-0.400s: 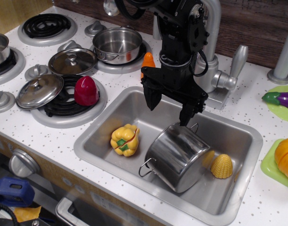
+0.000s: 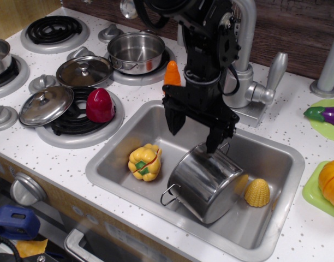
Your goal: Flip pot upright in sink
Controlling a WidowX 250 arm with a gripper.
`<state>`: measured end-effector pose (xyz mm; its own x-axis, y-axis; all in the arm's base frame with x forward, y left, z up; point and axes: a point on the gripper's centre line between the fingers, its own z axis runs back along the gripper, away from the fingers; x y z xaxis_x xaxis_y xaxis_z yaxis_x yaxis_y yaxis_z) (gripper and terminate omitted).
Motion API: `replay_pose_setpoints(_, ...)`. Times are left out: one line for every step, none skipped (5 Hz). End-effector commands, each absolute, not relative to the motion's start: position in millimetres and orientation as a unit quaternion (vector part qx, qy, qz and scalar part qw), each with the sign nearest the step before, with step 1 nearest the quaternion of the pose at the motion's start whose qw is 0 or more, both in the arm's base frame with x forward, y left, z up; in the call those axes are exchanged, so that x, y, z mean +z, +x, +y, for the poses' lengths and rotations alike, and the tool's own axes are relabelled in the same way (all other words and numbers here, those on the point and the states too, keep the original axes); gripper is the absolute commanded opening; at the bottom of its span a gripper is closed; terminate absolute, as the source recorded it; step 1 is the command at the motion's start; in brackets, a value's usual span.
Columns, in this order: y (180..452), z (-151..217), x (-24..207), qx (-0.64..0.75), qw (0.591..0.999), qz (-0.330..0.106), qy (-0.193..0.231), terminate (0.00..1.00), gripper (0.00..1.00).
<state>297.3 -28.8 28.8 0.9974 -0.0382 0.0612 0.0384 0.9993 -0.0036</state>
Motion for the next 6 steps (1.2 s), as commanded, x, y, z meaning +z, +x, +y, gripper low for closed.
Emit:
replay_pose_setpoints(312, -27, 46, -0.01, 0.997, -0.018, -0.075, 0.0, 1.0)
replay_pose_setpoints(314, -25, 44, -0.004, 0.992, -0.001, -0.124, 0.0, 1.0)
replay_pose_setpoints(314, -24, 37, 0.008, 0.984, 0.016, -0.18, 0.0, 1.0)
replay_pose_setpoints(309, -29, 25, 0.022, 0.975, 0.017, -0.218, 0.0, 1.0)
replay_pose_setpoints(305, -32, 20, 0.031, 0.972, 0.015, -0.233, 0.0, 1.0)
replay_pose_setpoints(297, -42, 11, 0.051, 0.961, 0.019, -0.269, 0.0, 1.0)
